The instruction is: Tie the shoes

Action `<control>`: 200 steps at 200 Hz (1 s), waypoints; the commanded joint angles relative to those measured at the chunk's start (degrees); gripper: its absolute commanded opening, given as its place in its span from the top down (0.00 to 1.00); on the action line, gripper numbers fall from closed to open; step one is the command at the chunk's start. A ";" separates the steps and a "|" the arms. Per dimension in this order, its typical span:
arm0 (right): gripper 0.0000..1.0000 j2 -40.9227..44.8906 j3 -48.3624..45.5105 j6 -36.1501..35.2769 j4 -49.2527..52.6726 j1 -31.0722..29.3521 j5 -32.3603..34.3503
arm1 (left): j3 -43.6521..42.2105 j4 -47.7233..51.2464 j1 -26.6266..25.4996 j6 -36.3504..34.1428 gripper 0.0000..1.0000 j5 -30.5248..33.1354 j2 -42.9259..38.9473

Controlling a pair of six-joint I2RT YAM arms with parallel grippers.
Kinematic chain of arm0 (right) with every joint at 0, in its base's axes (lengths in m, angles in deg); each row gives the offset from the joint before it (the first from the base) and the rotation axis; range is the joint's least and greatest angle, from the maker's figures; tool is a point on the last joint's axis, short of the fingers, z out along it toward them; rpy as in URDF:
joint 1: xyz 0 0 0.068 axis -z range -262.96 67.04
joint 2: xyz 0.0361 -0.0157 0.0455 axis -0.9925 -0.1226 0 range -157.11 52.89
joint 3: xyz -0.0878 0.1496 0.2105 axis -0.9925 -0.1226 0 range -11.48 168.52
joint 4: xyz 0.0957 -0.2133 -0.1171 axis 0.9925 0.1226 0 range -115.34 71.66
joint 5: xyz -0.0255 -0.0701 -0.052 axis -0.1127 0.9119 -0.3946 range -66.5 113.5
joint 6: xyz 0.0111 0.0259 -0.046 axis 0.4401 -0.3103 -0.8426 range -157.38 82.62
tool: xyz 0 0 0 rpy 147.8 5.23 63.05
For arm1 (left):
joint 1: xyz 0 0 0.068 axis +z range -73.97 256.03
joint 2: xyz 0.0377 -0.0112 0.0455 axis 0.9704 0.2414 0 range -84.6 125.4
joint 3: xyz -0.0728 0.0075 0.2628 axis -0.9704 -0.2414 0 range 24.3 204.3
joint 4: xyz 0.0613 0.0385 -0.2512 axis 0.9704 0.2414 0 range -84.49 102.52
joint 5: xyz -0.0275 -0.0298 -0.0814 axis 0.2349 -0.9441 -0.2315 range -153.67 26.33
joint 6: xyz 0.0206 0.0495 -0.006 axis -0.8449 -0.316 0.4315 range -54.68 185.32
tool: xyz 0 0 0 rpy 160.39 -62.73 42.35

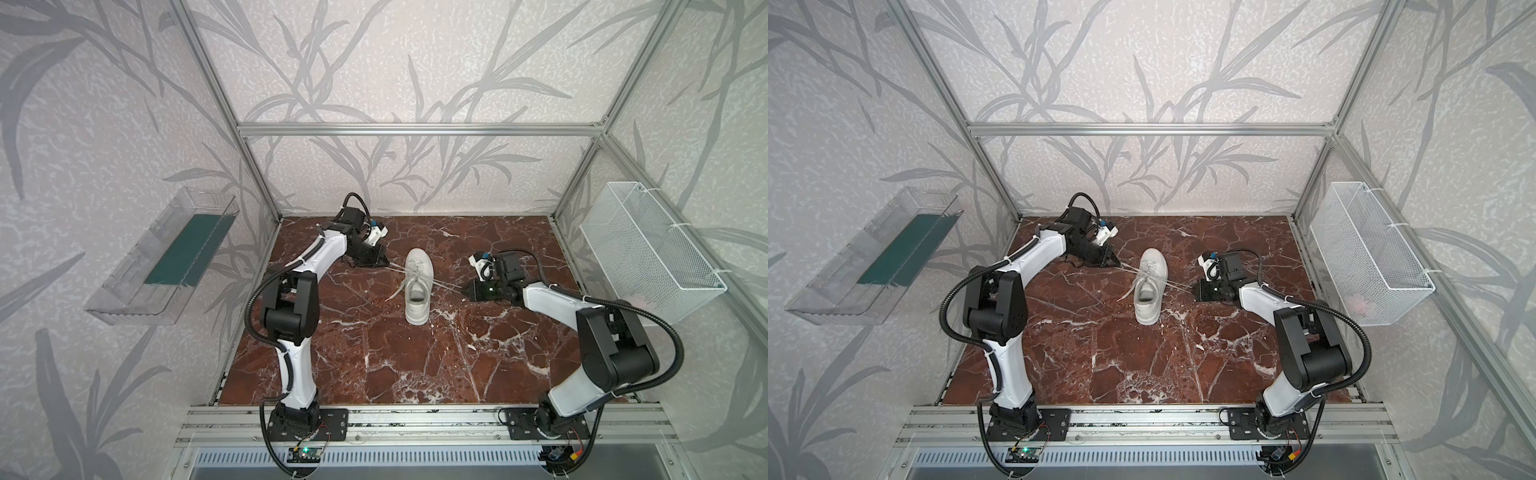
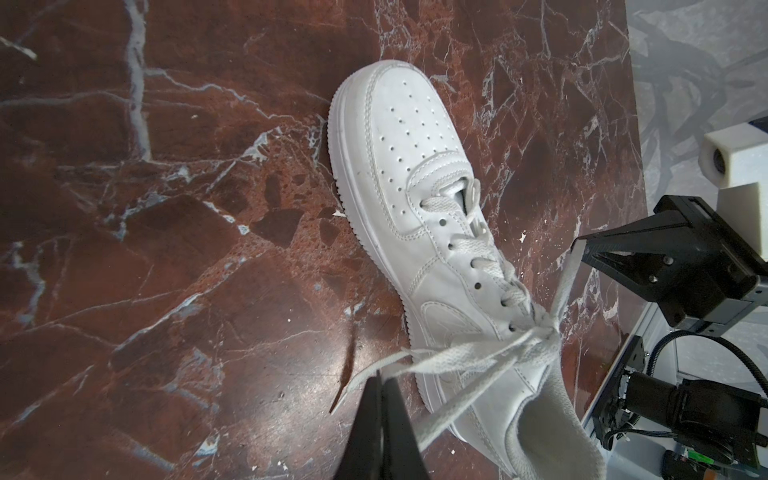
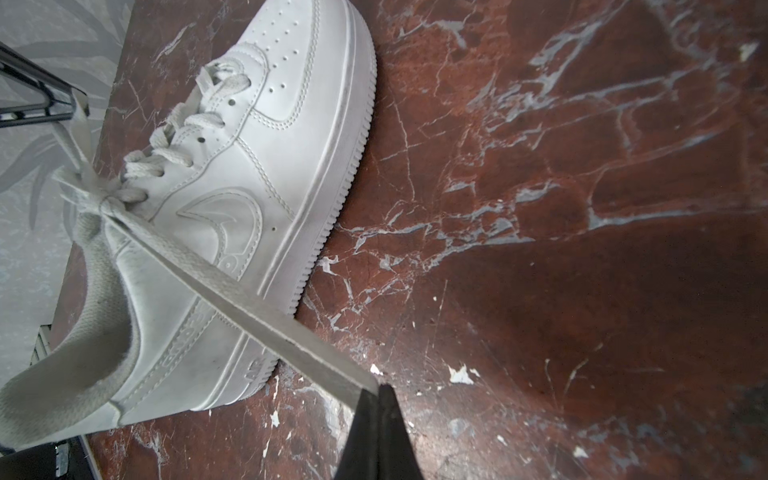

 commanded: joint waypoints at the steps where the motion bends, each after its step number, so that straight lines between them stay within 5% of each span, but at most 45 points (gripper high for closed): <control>1: 1.00 -0.27 0.08 1.22 4.09 2.25 5.24 | -1.58 -1.63 2.52 -0.29 1.00 7.13 -4.28; 104: 1.00 -3.73 11.45 -3.75 9.44 6.40 5.28 | -4.95 -2.18 2.46 1.63 1.00 6.29 -6.94; 200: 1.00 -5.18 9.03 -2.79 7.87 7.54 3.17 | -4.56 -2.53 2.48 1.33 1.00 6.69 -6.32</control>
